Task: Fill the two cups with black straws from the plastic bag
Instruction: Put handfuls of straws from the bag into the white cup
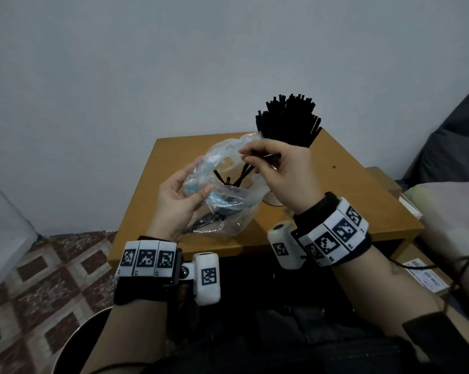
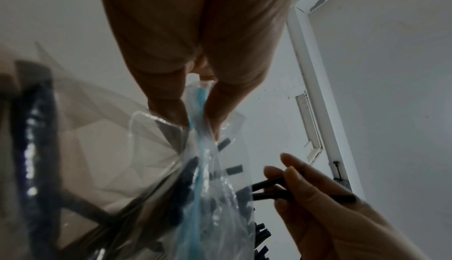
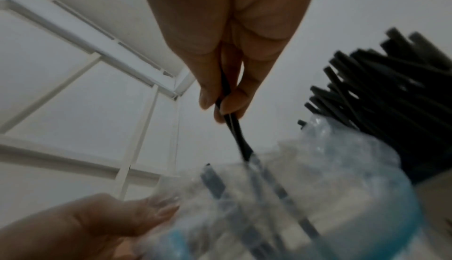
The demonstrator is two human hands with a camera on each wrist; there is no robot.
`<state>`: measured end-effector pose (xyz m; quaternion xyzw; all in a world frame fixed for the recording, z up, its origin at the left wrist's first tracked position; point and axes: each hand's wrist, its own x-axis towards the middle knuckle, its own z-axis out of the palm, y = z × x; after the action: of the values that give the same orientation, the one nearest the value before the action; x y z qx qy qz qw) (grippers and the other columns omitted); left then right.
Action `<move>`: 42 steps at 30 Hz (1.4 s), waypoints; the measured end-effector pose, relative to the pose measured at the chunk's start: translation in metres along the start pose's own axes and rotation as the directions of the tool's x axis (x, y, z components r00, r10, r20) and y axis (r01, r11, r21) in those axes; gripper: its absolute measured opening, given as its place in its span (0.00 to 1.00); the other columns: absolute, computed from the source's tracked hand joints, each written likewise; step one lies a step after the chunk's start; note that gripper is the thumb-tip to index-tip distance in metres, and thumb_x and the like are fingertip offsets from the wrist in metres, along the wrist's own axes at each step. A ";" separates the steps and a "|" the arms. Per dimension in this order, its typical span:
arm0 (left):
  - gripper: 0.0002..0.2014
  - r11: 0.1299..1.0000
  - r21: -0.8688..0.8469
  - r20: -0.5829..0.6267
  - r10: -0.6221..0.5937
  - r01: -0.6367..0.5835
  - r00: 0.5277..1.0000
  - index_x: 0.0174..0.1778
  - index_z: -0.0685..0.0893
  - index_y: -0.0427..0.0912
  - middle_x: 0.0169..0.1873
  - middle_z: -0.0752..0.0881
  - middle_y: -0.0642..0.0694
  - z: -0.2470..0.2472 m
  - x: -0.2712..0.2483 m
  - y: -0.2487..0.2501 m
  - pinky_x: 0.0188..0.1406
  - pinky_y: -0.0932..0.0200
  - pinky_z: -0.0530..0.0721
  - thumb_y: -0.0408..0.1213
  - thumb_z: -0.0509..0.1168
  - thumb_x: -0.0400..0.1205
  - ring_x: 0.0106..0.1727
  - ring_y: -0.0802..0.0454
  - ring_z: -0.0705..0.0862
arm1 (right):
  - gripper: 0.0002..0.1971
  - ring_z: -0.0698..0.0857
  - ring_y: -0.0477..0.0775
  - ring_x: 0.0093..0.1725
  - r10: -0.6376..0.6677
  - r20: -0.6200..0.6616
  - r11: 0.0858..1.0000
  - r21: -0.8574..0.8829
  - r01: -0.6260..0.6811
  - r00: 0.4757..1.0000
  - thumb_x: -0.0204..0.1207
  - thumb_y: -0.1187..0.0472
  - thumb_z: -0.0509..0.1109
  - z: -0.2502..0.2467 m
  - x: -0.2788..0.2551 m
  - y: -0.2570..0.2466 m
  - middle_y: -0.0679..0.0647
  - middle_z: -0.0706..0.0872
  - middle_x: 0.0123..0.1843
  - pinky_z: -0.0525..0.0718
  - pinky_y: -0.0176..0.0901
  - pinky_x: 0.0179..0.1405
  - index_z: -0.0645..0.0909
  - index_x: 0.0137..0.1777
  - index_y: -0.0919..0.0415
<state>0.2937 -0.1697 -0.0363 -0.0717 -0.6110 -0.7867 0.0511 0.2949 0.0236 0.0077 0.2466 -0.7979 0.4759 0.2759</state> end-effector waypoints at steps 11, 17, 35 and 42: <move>0.30 0.997 -0.065 0.156 0.044 -0.034 0.987 0.65 0.81 0.47 0.56 0.90 0.49 0.011 -0.003 0.008 0.46 0.55 0.90 0.23 0.69 0.66 0.51 0.50 0.90 | 0.23 0.84 0.43 0.55 0.176 0.420 0.979 -0.166 -0.116 0.890 0.74 0.76 0.66 0.004 -0.007 0.003 0.52 0.85 0.62 0.81 0.28 0.58 0.79 0.68 0.58; 0.31 0.993 -0.096 0.186 0.092 -0.076 0.978 0.67 0.80 0.50 0.65 0.85 0.49 0.014 -0.004 0.004 0.45 0.60 0.89 0.23 0.69 0.69 0.57 0.49 0.88 | 0.24 0.87 0.44 0.51 0.129 0.387 0.989 -0.121 -0.089 0.913 0.68 0.71 0.77 0.002 -0.007 0.011 0.52 0.88 0.57 0.83 0.30 0.55 0.83 0.65 0.58; 0.28 0.993 -0.086 0.080 0.084 -0.077 0.993 0.67 0.81 0.46 0.58 0.89 0.46 0.019 -0.002 0.004 0.45 0.56 0.90 0.30 0.72 0.69 0.57 0.45 0.88 | 0.08 0.89 0.48 0.49 0.032 -0.126 0.983 0.184 -0.008 0.992 0.77 0.68 0.71 -0.012 -0.002 0.020 0.56 0.89 0.48 0.88 0.44 0.48 0.83 0.54 0.65; 0.29 0.989 -0.086 -0.061 0.118 -0.123 0.991 0.62 0.85 0.48 0.55 0.90 0.48 0.006 0.001 0.008 0.46 0.55 0.90 0.39 0.77 0.61 0.56 0.47 0.89 | 0.07 0.90 0.49 0.37 0.026 -0.178 0.978 0.208 0.012 0.984 0.75 0.70 0.71 -0.051 0.026 0.002 0.51 0.88 0.43 0.86 0.37 0.39 0.82 0.52 0.62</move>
<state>0.2943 -0.1659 -0.0269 -0.0886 -0.5678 -0.8106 0.1125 0.2857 0.0670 0.0441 0.2276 -0.7162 0.5782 0.3177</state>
